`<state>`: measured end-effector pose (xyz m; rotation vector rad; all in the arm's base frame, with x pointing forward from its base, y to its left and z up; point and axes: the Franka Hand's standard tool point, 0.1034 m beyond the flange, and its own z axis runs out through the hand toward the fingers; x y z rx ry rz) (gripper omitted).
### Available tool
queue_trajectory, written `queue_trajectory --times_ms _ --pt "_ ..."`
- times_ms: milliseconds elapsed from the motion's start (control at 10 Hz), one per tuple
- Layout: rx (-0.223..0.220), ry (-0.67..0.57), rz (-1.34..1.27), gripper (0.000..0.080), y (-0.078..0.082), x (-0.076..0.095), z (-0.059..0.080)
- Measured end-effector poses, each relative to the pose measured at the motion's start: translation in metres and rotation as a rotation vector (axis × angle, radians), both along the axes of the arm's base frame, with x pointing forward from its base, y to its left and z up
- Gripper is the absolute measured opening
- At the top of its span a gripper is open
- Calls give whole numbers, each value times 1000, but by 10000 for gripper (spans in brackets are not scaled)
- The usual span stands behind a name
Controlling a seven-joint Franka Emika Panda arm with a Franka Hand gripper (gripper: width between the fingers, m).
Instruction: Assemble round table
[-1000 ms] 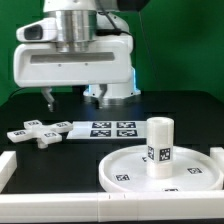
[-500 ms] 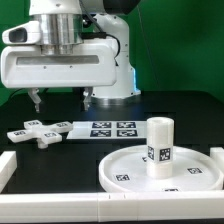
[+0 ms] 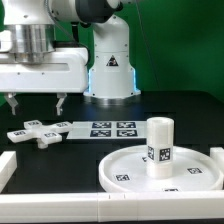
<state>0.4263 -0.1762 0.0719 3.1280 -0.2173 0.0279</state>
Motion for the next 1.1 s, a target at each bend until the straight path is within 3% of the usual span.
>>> queue_trajectory --times_ms 300,600,1100 --pt "1 3 10 649 0 0 -2" --pt "7 25 -15 649 -8 -7 -14" --pt "11 42 -6 649 -2 -10 -22"
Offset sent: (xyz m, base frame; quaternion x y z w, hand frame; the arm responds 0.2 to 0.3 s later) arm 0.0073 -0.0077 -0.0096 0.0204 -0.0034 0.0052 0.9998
